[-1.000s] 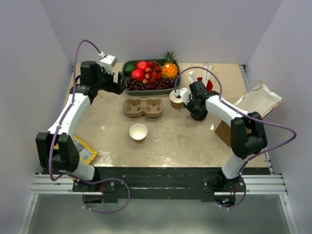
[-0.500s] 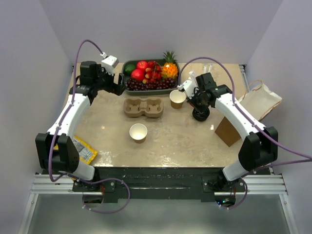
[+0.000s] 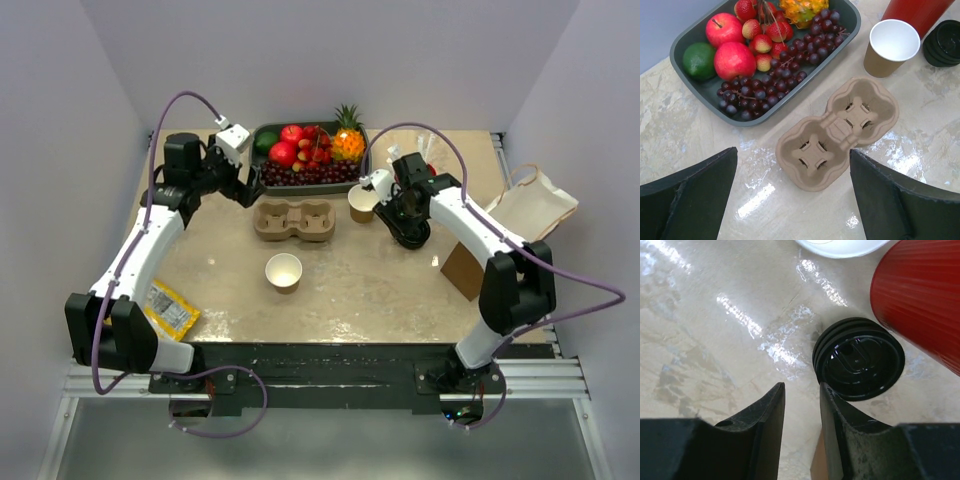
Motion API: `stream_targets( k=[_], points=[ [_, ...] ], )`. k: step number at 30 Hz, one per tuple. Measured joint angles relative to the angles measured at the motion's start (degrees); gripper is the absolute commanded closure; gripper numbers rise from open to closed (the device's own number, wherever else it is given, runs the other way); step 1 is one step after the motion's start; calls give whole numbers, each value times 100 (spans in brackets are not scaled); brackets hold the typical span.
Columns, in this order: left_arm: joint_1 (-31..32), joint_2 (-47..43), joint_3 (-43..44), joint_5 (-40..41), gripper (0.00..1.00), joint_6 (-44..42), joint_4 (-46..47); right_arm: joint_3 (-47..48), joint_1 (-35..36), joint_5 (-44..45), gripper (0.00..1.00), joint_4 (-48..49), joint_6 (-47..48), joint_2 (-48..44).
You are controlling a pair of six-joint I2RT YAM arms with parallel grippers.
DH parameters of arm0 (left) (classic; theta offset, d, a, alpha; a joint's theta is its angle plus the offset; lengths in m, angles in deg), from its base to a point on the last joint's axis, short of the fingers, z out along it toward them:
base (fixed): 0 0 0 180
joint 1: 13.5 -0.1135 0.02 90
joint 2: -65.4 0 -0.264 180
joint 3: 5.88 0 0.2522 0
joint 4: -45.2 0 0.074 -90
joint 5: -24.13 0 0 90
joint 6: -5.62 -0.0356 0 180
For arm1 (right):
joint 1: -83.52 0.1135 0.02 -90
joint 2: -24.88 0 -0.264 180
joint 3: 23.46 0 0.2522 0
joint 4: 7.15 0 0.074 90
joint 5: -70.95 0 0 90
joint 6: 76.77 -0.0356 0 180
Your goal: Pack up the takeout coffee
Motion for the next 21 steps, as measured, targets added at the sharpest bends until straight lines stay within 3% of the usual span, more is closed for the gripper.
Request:
stream_targets(
  k=[10,21],
  points=[
    [118,-4,-92,201,2,31,-55,229,-4,455,57,363,-1283,979],
    [136,-74,-101,376,2,48,-74,723,-79,852,60,459,-1611,1449]
  ],
)
